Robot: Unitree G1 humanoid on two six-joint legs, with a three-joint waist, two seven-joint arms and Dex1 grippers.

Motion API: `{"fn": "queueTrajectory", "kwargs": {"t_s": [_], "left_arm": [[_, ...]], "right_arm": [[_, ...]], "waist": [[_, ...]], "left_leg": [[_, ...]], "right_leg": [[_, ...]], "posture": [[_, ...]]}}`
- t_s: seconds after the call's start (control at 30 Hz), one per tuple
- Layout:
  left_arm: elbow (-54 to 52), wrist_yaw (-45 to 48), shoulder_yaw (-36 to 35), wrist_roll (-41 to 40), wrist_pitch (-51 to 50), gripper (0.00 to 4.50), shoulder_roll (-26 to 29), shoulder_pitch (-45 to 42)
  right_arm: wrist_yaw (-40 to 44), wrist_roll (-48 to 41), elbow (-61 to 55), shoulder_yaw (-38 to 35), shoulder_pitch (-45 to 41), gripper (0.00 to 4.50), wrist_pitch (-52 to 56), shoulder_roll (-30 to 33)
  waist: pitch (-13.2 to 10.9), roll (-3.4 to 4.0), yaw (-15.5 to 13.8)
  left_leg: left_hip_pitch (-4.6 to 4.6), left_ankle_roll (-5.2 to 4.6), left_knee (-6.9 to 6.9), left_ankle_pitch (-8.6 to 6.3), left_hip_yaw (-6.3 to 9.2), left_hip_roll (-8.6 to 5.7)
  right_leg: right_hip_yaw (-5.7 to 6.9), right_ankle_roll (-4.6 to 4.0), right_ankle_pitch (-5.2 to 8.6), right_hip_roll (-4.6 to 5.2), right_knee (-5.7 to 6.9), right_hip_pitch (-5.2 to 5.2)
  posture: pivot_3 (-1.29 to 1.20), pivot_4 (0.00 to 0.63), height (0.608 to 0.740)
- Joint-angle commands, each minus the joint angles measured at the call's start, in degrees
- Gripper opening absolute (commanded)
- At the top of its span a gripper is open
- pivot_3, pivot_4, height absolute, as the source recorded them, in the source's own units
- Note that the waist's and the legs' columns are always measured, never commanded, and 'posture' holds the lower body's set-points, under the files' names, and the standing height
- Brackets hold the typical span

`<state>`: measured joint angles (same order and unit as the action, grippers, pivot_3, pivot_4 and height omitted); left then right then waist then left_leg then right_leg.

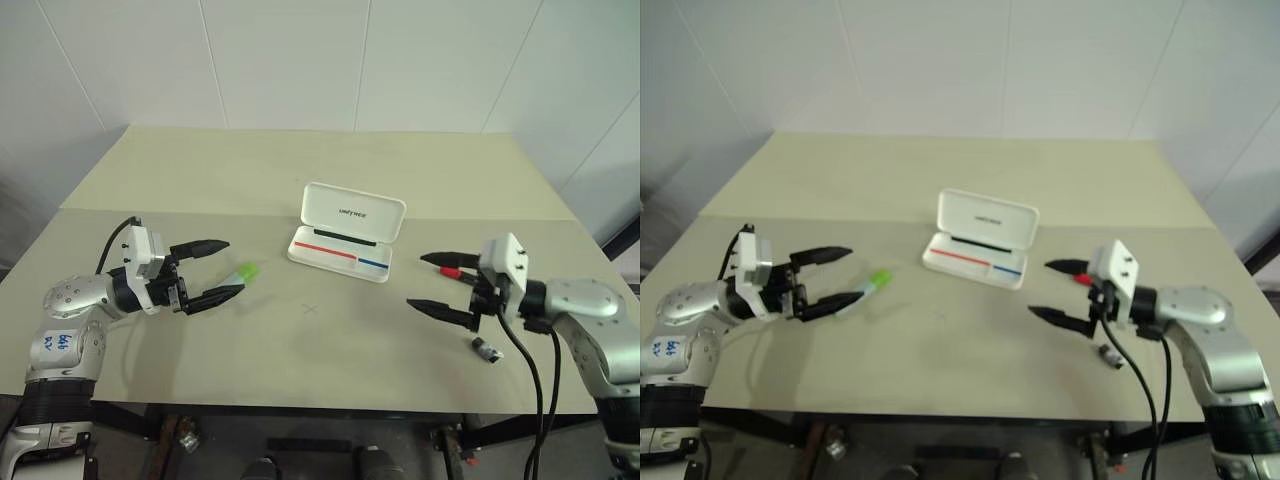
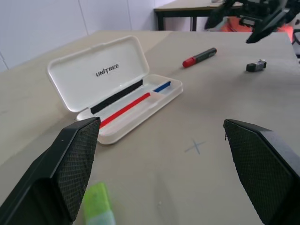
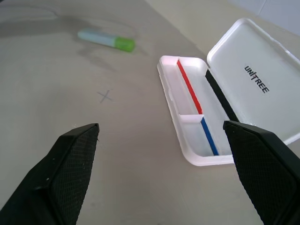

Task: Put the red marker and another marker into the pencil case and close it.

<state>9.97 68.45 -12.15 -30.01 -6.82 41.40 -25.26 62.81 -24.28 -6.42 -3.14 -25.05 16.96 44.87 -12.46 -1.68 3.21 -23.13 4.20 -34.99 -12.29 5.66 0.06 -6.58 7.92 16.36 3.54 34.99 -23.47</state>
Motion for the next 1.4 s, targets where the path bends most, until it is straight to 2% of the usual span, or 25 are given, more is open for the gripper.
{"fn": "queueTrajectory", "kwargs": {"t_s": [0.03, 0.1, 0.17, 0.23, 0.33, 0.53, 0.8, 1.1, 1.4], "left_arm": [[-0.5, 0.3, -0.5, 0.0, -0.5, 4.5, 1.1, -1.2], [-0.6, 0.4, -0.6, 0.1, -0.6, 4.5, 1.3, -1.0], [-0.5, 0.3, -0.4, 0.3, -0.6, 4.5, 1.2, -1.0], [-0.6, 0.0, -0.3, 0.4, -0.6, 4.5, 0.8, -1.1], [-1.3, -0.1, 0.0, -0.1, -1.3, 4.5, 0.1, -1.1], [-1.8, -0.7, 0.7, 0.3, -1.4, 4.5, -0.8, -1.4], [-1.7, -1.9, 0.6, 1.0, -0.9, 4.5, -1.2, -1.7], [-2.5, -3.5, 0.1, 1.0, -0.3, 4.5, -1.3, -1.2], [-1.9, -3.9, -0.1, 1.0, 0.3, 4.5, -1.0, -1.7]], "right_arm": [[1.0, 3.7, 1.4, 4.9, -4.1, 4.48, 0.8, 0.0], [1.7, 5.9, 3.9, 8.0, -6.3, 4.48, 0.8, -0.7], [2.6, 8.3, 6.7, 10.8, -7.8, 4.11, -0.4, -1.2], [3.7, 10.3, 9.4, 13.1, -8.8, 3.58, -1.9, -2.0], [4.8, 13.2, 12.7, 16.4, -11.5, 2.54, -3.7, -4.1], [4.2, 17.3, 21.1, 19.3, -19.9, 2.54, -5.3, -10.5], [4.3, 23.4, 35.6, 21.2, -28.2, 2.54, -10.4, -14.4], [4.6, 28.9, 47.5, 21.3, -33.4, 2.54, -15.8, -14.2], [6.3, 31.4, 49.0, 21.3, -33.4, 2.54, -16.6, -13.8]], "waist": [[0.0, 0.0, -0.1], [0.0, 0.0, -0.1], [0.0, 0.0, -0.1], [0.0, 0.0, -0.1], [0.0, 0.01, -0.1], [0.0, 0.01, 0.4], [0.0, 0.01, 0.1], [0.0, 0.01, 0.4], [0.0, 0.02, 0.4]], "left_leg": [[0.0, 0.0, 0.01, 0.0, 0.0, 0.0], [-0.01, 0.01, 0.04, -0.01, 0.0, 0.0], [-0.03, 0.02, 0.05, -0.02, 0.0, 0.0], [-0.03, 0.02, 0.06, -0.04, 0.0, 0.0], [-0.03, 0.02, 0.08, -0.04, 0.01, 0.0], [0.0, 0.04, 0.04, -0.03, 0.01, 0.01], [-0.01, 0.07, 0.04, -0.04, 0.06, -0.02], [0.0, 0.1, 0.06, -0.06, 0.08, -0.02], [0.0, 0.1, 0.06, -0.06, 0.08, -0.02]], "right_leg": [[0.0, 0.0, 0.0, 0.0, 0.0, -0.01], [0.01, 0.08, -0.01, 0.01, 0.0, -0.02], [0.01, 0.17, -0.04, 0.01, -0.01, -0.04], [0.03, 0.22, -0.06, 0.01, 0.0, -0.04], [0.05, 0.37, -0.13, 0.01, 0.01, -0.05], [0.04, 0.53, -0.23, 0.0, 0.25, -0.12], [0.11, 0.67, -0.25, 0.02, 0.43, -0.19], [0.13, 0.67, -0.25, 0.01, 0.54, -0.23], [0.13, 0.67, -0.25, 0.01, 0.57, -0.23]], "posture": [[0.0, 0.15, 0.74], [0.0, 0.15, 0.74], [0.0, 0.15, 0.74], [0.0, 0.15, 0.74], [0.0, 0.15, 0.74], [0.0, 0.15, 0.74], [0.0, 0.15, 0.74], [0.0, 0.15, 0.74], [0.0, 0.15, 0.74]]}}
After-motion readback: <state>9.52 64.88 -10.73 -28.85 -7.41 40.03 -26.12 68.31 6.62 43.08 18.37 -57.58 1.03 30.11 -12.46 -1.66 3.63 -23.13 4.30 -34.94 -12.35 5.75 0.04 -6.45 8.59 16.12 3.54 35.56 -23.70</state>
